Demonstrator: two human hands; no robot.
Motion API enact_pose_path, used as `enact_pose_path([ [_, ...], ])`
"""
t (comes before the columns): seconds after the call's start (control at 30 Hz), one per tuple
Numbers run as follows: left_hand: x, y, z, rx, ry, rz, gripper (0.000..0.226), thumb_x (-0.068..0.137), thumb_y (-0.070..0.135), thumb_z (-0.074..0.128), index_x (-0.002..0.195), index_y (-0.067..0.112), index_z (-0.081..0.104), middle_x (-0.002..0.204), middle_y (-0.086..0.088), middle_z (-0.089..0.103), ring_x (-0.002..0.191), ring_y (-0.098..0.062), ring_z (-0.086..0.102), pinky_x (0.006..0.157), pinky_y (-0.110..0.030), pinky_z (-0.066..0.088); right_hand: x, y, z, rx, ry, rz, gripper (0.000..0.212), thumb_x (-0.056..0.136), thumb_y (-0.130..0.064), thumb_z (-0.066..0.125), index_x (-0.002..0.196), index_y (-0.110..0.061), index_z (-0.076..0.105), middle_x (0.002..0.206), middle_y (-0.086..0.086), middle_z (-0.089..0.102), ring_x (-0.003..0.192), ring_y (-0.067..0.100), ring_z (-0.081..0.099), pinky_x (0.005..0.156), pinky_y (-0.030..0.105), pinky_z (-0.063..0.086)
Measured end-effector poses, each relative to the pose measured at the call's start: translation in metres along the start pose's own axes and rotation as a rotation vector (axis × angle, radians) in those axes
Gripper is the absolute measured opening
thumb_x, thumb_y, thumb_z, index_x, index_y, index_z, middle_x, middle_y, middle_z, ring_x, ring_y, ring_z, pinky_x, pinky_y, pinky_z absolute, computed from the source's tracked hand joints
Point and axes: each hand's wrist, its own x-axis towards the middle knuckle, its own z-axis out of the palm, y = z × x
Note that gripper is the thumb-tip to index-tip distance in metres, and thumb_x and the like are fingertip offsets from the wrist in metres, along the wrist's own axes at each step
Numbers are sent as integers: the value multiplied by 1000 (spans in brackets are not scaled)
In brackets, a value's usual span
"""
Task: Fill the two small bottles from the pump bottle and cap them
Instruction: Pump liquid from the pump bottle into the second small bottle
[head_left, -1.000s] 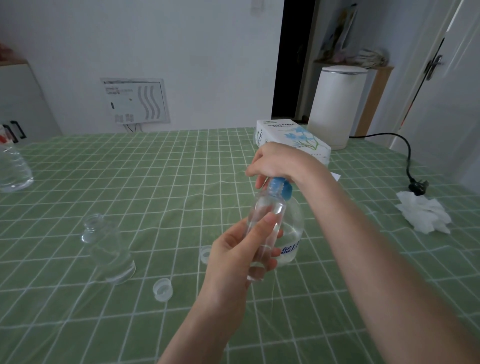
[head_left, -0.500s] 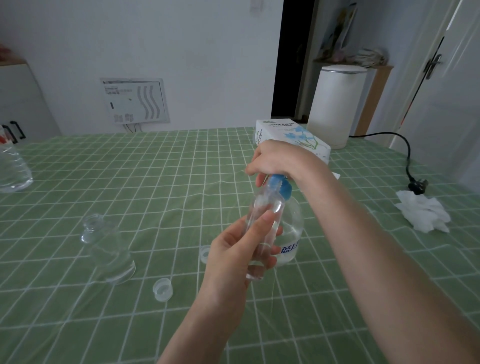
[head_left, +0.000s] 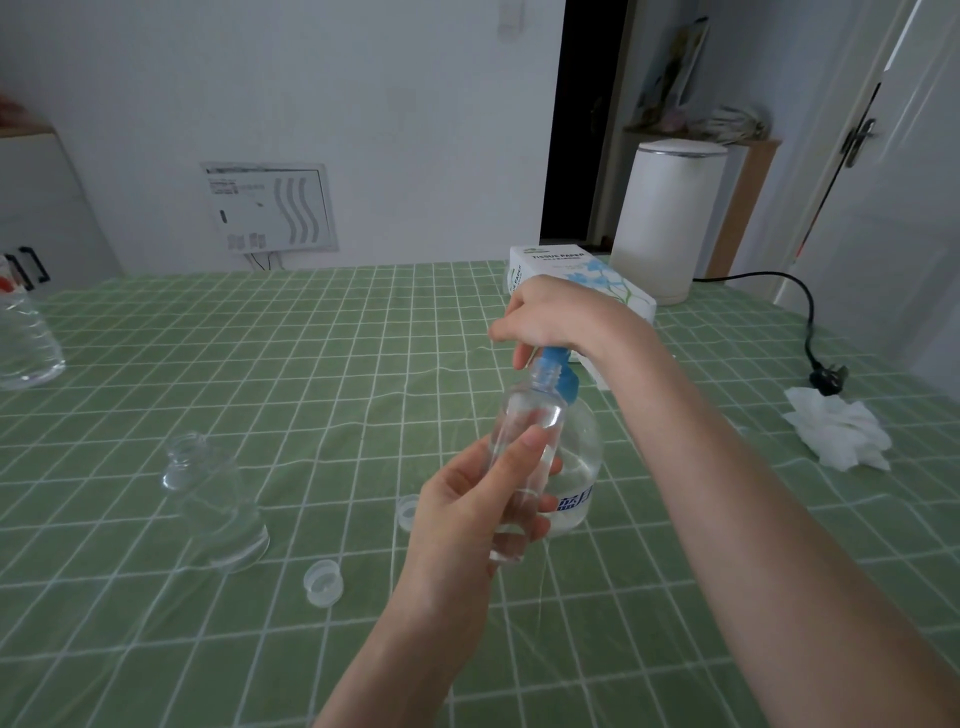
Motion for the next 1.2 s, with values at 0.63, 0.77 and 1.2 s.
enact_pose_path([
  [0.63, -1, -1, 0, 8, -2, -9, 37, 58, 52, 76, 82, 25, 77, 73, 1, 72, 55, -7, 58, 61, -28, 40, 0, 4, 6, 61, -31, -21, 30, 93, -19, 57, 117, -2, 61, 108, 14, 72, 102, 29, 69, 94, 42, 53],
  [0.77, -1, 1, 1, 6, -2, 2, 35, 58, 52, 76, 81, 25, 77, 74, 1, 72, 53, -5, 58, 61, -27, 38, 0, 1, 0, 50, 9, -33, 30, 93, -20, 55, 116, -2, 63, 105, 13, 74, 85, 23, 64, 89, 38, 53],
  [1.2, 0, 1, 0, 14, 17, -19, 37, 57, 51, 73, 82, 25, 77, 74, 2, 72, 53, -7, 58, 62, -29, 39, 3, 4, 11, 22, -78, 36, 36, 90, -22, 60, 125, -10, 55, 115, 8, 68, 93, 26, 63, 80, 35, 50],
])
